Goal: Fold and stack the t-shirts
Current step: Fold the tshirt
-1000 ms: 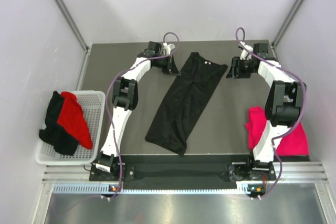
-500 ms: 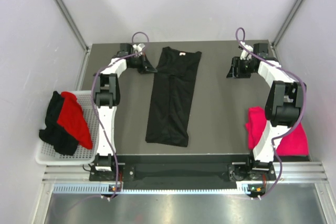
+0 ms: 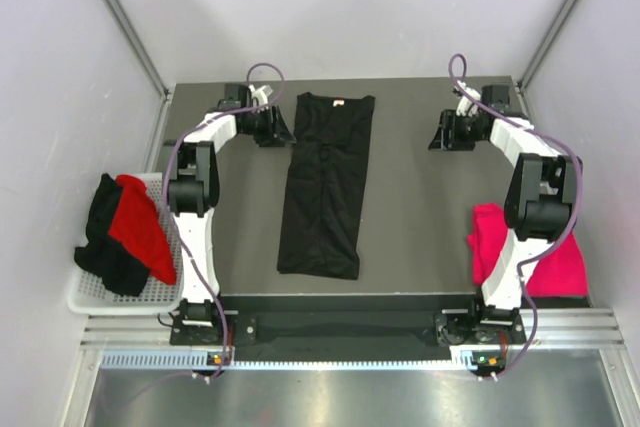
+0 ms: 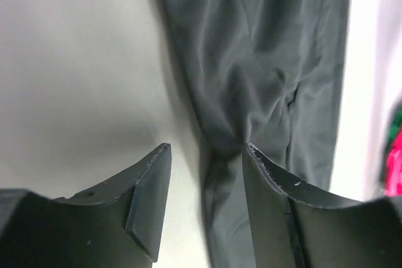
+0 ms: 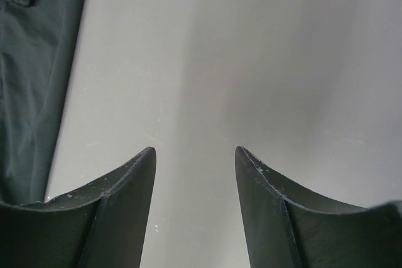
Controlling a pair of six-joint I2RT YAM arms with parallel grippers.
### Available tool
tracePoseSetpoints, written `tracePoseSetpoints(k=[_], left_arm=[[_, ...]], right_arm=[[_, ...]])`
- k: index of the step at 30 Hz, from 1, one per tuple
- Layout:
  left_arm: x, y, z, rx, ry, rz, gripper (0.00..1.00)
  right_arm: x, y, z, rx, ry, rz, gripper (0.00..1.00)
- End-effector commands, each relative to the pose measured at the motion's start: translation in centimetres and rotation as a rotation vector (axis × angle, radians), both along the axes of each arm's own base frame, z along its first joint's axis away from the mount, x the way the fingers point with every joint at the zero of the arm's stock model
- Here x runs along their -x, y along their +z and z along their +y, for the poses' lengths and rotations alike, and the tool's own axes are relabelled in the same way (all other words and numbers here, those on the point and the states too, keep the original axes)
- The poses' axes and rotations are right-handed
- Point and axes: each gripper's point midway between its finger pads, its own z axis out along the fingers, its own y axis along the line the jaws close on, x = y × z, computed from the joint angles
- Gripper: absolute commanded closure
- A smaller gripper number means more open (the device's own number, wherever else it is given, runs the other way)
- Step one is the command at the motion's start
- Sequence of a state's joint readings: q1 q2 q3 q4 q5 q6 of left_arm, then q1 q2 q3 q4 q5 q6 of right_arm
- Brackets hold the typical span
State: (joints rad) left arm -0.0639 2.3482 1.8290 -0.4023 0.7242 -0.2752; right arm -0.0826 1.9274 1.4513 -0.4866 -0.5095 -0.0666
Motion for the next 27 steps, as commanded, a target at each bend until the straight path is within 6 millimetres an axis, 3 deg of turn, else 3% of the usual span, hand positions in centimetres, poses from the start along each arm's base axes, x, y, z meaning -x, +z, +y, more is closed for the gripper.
tracePoseSetpoints(k=[1,2,4,5,6,7,8,10,11,12,13,16,19,23,25,27], left_arm=[[-0.2,3.7,2.5,-0.144,0.031,-0.151,0.46],[0.1,6.1,2.7,-0.155,0.034,-0.196,0.45],[2.0,6.8,2.8,-0.161,0.022,-0.178,0.45],[3.1,8.9,2.8,-0.152,0.013,-0.198,0.45],[5.1,9.4,2.3,-0.122,-0.013,-0.154,0.46],[7.3,8.5,2.1,-0.109,-0.026,-0.097,0.48],[9.1,10.2,1.9,-0.089,-0.04,-0.109,0.51],[13.5,8.3,1.9,-0.076,-0.059,0.016,0.57],[15.1,9.1,1.9,-0.074,-0.063,0.018,0.57],[17.2,7.7,2.1,-0.086,-0.083,0.062,0.59],[18.7,7.2,2.3,-0.106,-0.089,0.097,0.6],[22.7,6.4,2.6,-0.137,-0.153,0.159,0.61],[25.2,5.6,2.9,-0.143,-0.169,0.212,0.61],[27.1,6.0,3.0,-0.143,-0.162,0.204,0.54],[27.7,5.7,3.0,-0.147,-0.149,0.197,0.52],[27.5,5.8,3.2,-0.152,-0.141,0.185,0.52]], right_arm=[[0.3,1.0,1.5,-0.075,0.035,-0.034,0.45],[1.1,1.0,2.0,-0.092,0.041,-0.025,0.45],[2.7,0.6,3.5,-0.129,0.077,-0.006,0.45],[3.4,1.4,4.1,-0.133,0.096,-0.018,0.45],[4.5,1.4,4.7,-0.136,0.121,-0.003,0.46],[6.3,1.0,6.0,-0.157,0.166,0.029,0.46],[7.4,1.8,6.3,-0.162,0.188,0.024,0.46],[11.6,0.8,9.3,-0.179,0.297,0.103,0.46],[12.8,1.4,9.8,-0.182,0.323,0.097,0.46],[13.9,1.4,10.3,-0.186,0.346,0.1,0.45],[16.1,1.2,11.1,-0.187,0.381,0.105,0.44],[19.2,1.1,12.4,-0.189,0.438,0.098,0.42],[21.1,0.9,12.8,-0.186,0.428,0.075,0.38],[23.0,0.3,12.7,-0.225,0.359,0.114,0.37],[22.9,-0.3,12.6,-0.222,0.344,0.128,0.36],[21.5,-0.4,12.6,-0.199,0.333,0.117,0.37]])
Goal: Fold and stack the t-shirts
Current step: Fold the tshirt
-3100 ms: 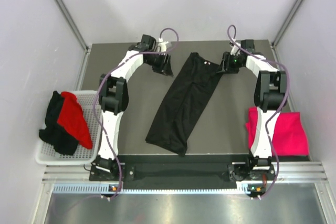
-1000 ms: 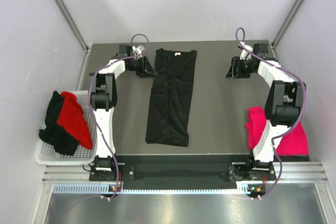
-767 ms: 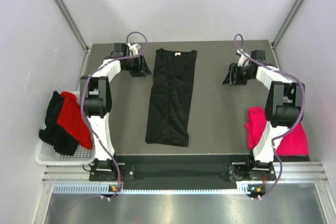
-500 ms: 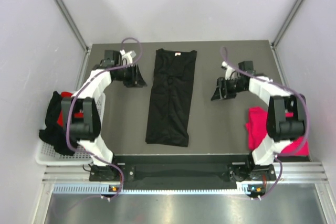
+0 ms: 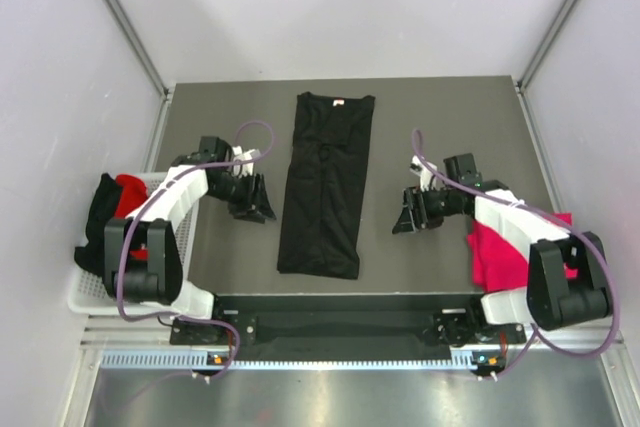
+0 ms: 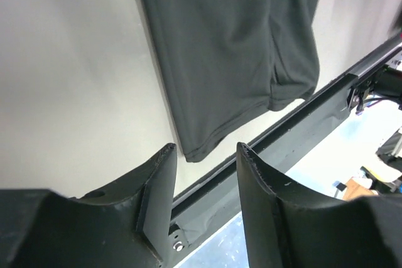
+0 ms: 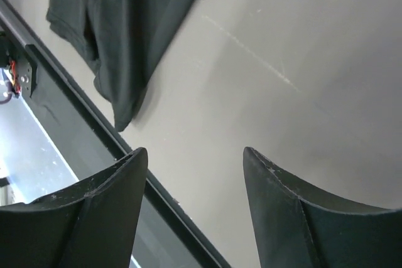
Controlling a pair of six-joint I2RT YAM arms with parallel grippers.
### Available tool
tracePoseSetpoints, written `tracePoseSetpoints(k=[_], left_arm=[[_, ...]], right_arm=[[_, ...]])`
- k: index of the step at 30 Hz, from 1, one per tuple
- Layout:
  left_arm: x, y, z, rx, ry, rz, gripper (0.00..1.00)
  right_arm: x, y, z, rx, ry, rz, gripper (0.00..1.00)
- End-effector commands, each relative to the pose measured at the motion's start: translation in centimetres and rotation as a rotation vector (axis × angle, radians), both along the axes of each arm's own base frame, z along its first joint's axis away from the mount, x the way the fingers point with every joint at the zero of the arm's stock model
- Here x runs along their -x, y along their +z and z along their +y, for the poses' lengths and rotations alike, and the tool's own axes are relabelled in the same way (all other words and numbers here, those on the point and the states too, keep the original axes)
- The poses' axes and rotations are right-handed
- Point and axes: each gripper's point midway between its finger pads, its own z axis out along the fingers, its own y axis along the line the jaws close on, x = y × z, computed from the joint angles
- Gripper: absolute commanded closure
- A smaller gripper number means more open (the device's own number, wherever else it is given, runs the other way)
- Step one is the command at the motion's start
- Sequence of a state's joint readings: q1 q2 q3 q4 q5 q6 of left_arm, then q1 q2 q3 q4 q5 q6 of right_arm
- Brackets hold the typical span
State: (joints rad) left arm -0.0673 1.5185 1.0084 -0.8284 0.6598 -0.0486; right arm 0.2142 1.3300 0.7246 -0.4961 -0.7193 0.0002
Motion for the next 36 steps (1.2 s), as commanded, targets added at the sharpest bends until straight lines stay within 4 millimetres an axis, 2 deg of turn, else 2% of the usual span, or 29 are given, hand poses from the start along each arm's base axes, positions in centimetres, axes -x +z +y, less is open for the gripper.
tracePoseSetpoints(k=[1,3,4,6,7,9,11,17,21,23,26,30,34,36], left_arm=[[-0.1,1.0,0.0,-0.003,-0.004,-0.057,0.51],[0.1,0.3,0.0,0.0,-0.004,-0.009,0.5],[0.2,0.0,-0.1,0.002,-0.012,0.009,0.53],[-0.3,0.5,-0.3,0.013,-0.027,0.002,0.55],[0.0,0.6,-0.7,0.036,-0.037,0.034,0.59],[-0.3,0.9,-1.0,0.05,-0.054,0.039,0.65],[-0.3,0.6,-1.1,0.049,-0.085,0.025,0.67],[-0.4,0.4,-1.2,0.049,-0.099,0.013,0.69],[-0.9,0.9,-1.3,0.048,-0.1,0.002,0.69],[-0.9,1.1,-1.3,0.052,-0.101,0.002,0.69],[-1.1,1.7,-1.4,0.055,-0.102,-0.016,0.69],[-1.1,2.1,-1.3,0.054,-0.103,-0.035,0.69],[-1.2,2.0,-1.3,0.048,-0.102,-0.046,0.69],[-1.3,2.1,-1.2,0.044,-0.103,-0.051,0.69]], right_arm=[[-4.0,1.0,0.8,-0.006,-0.034,-0.066,0.37],[-5.2,0.9,1.3,-0.01,-0.029,-0.024,0.39],[-6.7,1.2,2.1,-0.035,-0.006,-0.009,0.42],[-8.0,1.2,2.4,-0.036,0.015,-0.002,0.44],[-9.2,0.9,2.7,-0.034,0.017,0.006,0.44],[-9.6,0.4,3.5,-0.051,0.033,0.043,0.45],[-9.9,-0.8,4.2,-0.048,0.051,0.08,0.45],[-7.5,-3.4,7.3,-0.058,0.135,0.17,0.46],[-4.7,-4.3,9.7,-0.033,0.217,0.211,0.47],[-3.7,-4.6,10.0,-0.001,0.225,0.223,0.47],[-2.1,-5.1,9.3,0.065,0.219,0.227,0.46],[-0.3,-6.7,6.5,0.182,0.192,0.21,0.47],[0.0,-7.3,5.9,0.205,0.203,0.199,0.5],[-0.7,-7.6,6.2,0.215,0.209,0.206,0.51]])
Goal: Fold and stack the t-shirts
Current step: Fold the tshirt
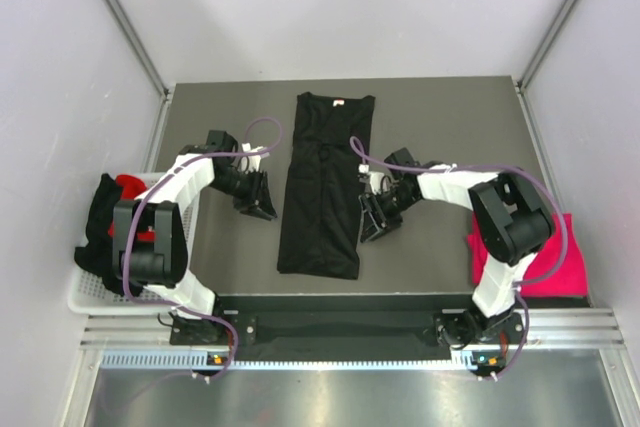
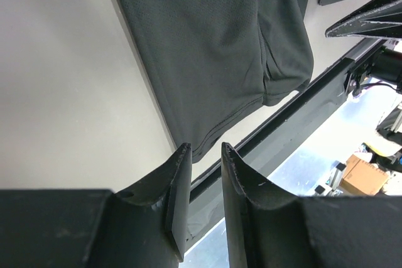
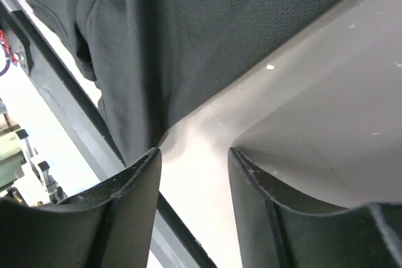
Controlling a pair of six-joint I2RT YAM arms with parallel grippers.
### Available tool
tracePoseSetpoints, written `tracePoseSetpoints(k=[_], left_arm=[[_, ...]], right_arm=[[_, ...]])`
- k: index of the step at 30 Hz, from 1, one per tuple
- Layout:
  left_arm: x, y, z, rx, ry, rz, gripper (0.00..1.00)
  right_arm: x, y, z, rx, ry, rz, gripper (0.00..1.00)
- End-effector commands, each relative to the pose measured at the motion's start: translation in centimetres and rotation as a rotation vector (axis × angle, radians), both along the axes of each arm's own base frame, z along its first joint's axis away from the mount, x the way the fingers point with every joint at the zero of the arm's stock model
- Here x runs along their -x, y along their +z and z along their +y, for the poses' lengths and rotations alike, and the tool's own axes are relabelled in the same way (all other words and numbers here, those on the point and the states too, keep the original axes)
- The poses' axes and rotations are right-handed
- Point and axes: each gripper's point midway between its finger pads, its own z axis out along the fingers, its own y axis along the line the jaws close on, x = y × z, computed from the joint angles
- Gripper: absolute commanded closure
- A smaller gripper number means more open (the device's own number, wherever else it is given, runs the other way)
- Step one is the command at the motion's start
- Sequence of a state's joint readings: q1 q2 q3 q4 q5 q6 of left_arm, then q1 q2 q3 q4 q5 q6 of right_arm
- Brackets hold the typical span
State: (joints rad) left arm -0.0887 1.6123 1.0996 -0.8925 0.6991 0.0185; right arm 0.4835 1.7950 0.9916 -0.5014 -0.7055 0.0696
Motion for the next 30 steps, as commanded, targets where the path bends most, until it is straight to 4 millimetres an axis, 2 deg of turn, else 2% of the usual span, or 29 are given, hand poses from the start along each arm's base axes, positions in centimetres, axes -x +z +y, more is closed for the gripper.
tracePoseSetpoints(k=[1,5,6,8,9,11,12,14,15,17,18,21,25,29,30], left_arm=[[-0.7,1.8,-0.2,0.016,-0.02,-0.077,0.69],[-0.7,1.6,0.0,0.001,-0.02,-0.08,0.69],[-0.6,1.6,0.0,0.001,-0.02,-0.082,0.69],[-0.6,1.4,0.1,-0.008,-0.018,-0.086,0.69],[-0.7,1.3,0.1,-0.009,-0.016,-0.091,0.69],[-0.8,1.2,0.3,-0.017,-0.013,-0.092,0.69],[-0.8,1.1,0.3,-0.022,-0.013,-0.09,0.69],[-0.8,1.0,0.3,-0.024,-0.015,-0.092,0.69],[-0.8,0.9,0.3,-0.024,-0.013,-0.088,0.69],[-0.8,0.8,0.4,-0.026,-0.014,-0.088,0.69],[-0.8,0.6,0.5,-0.032,-0.016,-0.085,0.69],[-0.8,0.4,0.5,-0.036,-0.015,-0.084,0.69],[-0.9,0.2,0.6,-0.045,-0.016,-0.086,0.69],[-1.2,0.1,0.6,-0.042,-0.014,-0.081,0.69],[-1.3,0.2,0.5,-0.037,-0.014,-0.081,0.69]], right_arm=[[-1.0,-2.7,-1.6,0.138,0.015,-0.041,0.52],[-3.9,-3.1,-1.4,0.175,-0.018,-0.087,0.53],[-5.6,-2.5,-1.0,0.146,-0.036,-0.102,0.54],[-6.9,-3.3,-1.2,0.151,-0.053,-0.07,0.57],[-9.3,-2.6,-1.4,0.141,-0.086,-0.1,0.57],[-11.0,-3.6,-1.9,0.139,-0.129,-0.065,0.58],[-13.1,-4.0,-2.5,0.138,-0.163,-0.066,0.58],[-14.9,-4.4,-3.4,0.136,-0.195,-0.054,0.59],[-16.6,-4.7,-3.1,0.127,-0.201,-0.061,0.58],[-17.5,-5.2,-3.3,0.131,-0.193,-0.047,0.59],[-18.8,-5.6,-2.9,0.126,-0.188,-0.058,0.58],[-20.0,-6.0,-2.3,0.11,-0.185,-0.059,0.58],[-20.4,-5.9,-1.4,0.09,-0.181,-0.059,0.62],[-20.4,-6.0,-1.5,0.092,-0.187,-0.054,0.76],[-20.3,-6.0,-1.5,0.095,-0.187,-0.05,0.83]])
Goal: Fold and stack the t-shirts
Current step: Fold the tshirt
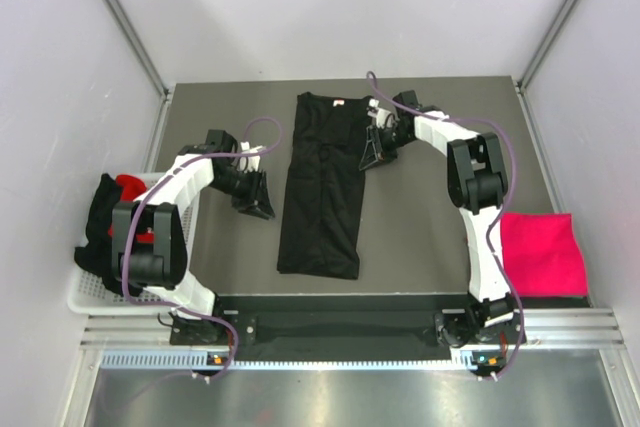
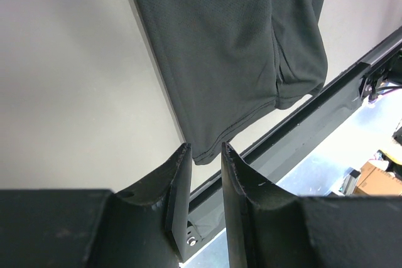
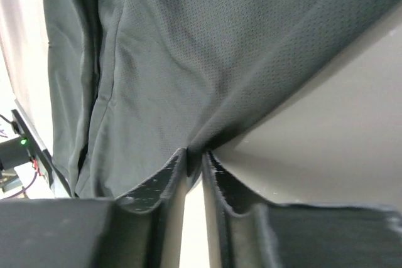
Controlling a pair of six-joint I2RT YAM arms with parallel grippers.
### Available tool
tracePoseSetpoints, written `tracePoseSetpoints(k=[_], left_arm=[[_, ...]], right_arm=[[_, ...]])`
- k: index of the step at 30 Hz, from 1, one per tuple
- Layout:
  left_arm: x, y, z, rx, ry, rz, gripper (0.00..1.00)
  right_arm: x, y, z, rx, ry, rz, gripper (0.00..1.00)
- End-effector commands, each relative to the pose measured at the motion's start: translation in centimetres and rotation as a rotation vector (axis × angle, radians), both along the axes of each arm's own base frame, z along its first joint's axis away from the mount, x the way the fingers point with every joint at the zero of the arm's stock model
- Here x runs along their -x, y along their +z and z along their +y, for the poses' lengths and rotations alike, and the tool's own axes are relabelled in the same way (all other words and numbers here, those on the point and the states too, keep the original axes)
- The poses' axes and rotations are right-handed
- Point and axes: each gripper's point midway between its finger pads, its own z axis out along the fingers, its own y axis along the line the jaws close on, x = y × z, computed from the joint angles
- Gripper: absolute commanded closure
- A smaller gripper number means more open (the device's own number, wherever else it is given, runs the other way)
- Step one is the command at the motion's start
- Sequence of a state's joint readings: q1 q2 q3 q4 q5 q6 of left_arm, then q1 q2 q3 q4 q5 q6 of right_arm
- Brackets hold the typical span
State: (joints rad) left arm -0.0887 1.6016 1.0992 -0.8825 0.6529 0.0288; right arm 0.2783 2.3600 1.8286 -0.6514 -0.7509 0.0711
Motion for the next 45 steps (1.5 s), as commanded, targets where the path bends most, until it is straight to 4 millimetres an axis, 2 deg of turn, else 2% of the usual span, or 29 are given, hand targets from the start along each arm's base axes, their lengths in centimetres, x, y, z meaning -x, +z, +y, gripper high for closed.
tracePoseSetpoints(k=[1,3,9,13,18,25,26,28,29,30,31,32,33,34,35,36,37,39,40,41,42,44,45], left_arm=[[-1.1,0.5,-0.2,0.007,-0.015,-0.053,0.69],[-1.1,0.6,-0.2,0.009,-0.014,-0.051,0.69],[-0.7,0.6,-0.1,0.007,-0.016,-0.057,0.69],[-0.7,0.6,-0.1,0.007,-0.016,-0.067,0.69],[-0.6,0.9,-0.2,0.012,-0.015,-0.067,0.69],[-0.5,1.1,-0.3,0.021,-0.016,-0.068,0.69],[-0.4,1.2,-0.4,0.027,-0.017,-0.065,0.69],[-0.1,1.4,-0.5,0.039,-0.019,-0.061,0.69],[0.3,1.6,-0.6,0.05,-0.021,-0.053,0.68],[0.7,1.6,-0.7,0.057,-0.021,-0.042,0.6],[0.9,1.9,-0.8,0.066,-0.018,-0.048,0.53],[1.6,1.6,-1.0,0.079,-0.013,-0.028,0.49],[1.6,1.6,-1.1,0.086,0.0,-0.029,0.43],[1.9,1.6,-1.1,0.086,0.0,-0.037,0.4],[2.4,1.1,-1.1,0.085,0.035,0.005,0.39],[2.5,1.1,-1.2,0.09,0.04,0.012,0.37],[2.7,0.8,-1.3,0.097,0.038,0.032,0.37],[3.2,0.6,-1.7,0.128,0.044,0.072,0.39],[3.3,0.3,-1.9,0.138,0.049,0.099,0.39],[3.3,0.1,-2.0,0.147,0.058,0.122,0.39],[3.6,-0.4,-2.1,0.146,0.064,0.168,0.4],[3.5,-1.0,-2.0,0.133,0.07,0.195,0.4],[3.5,-1.8,-1.7,0.107,0.076,0.221,0.4]], right_arm=[[1.3,-5.9,-2.2,0.177,-0.002,0.06,0.86],[1.2,-6.0,-2.7,0.208,-0.007,0.053,0.94],[0.5,-5.8,-5.5,0.274,-0.058,0.046,0.96],[-0.6,-5.4,-7.6,0.302,-0.07,0.006,0.97],[-1.2,-4.3,-7.9,0.303,-0.078,-0.02,0.98],[-1.1,-3.4,-8.4,0.311,-0.08,-0.027,0.96],[-1.1,-3.3,-8.4,0.312,-0.08,-0.031,0.96],[-0.9,-3.1,-8.5,0.319,-0.072,-0.033,0.86],[-0.9,-1.9,-8.5,0.319,-0.064,-0.064,0.79],[-0.7,-1.1,-8.3,0.307,-0.054,-0.08,0.74],[0.5,-1.0,-8.6,0.304,-0.048,-0.066,0.73],[0.7,1.5,-8.4,0.272,-0.057,-0.115,0.72],[1.4,2.4,-8.3,0.255,-0.059,-0.115,0.67],[3.5,3.3,-8.1,0.224,-0.057,-0.1,0.65],[4.5,3.7,-7.9,0.204,-0.062,-0.089,0.64],[5.9,3.7,-7.9,0.186,-0.06,-0.071,0.64],[8.5,3.8,-7.5,0.144,-0.044,-0.047,0.64],[11.2,3.6,-7.1,0.094,-0.042,-0.008,0.64],[13.6,3.2,-6.8,0.058,-0.065,0.036,0.63],[14.6,2.9,-6.7,0.055,-0.071,0.049,0.61],[16.8,2.2,-6.6,0.066,-0.066,0.07,0.6],[18.7,1.8,-6.1,0.078,-0.035,0.08,0.55],[20.7,1.1,-5.5,0.091,0.001,0.107,0.54]])
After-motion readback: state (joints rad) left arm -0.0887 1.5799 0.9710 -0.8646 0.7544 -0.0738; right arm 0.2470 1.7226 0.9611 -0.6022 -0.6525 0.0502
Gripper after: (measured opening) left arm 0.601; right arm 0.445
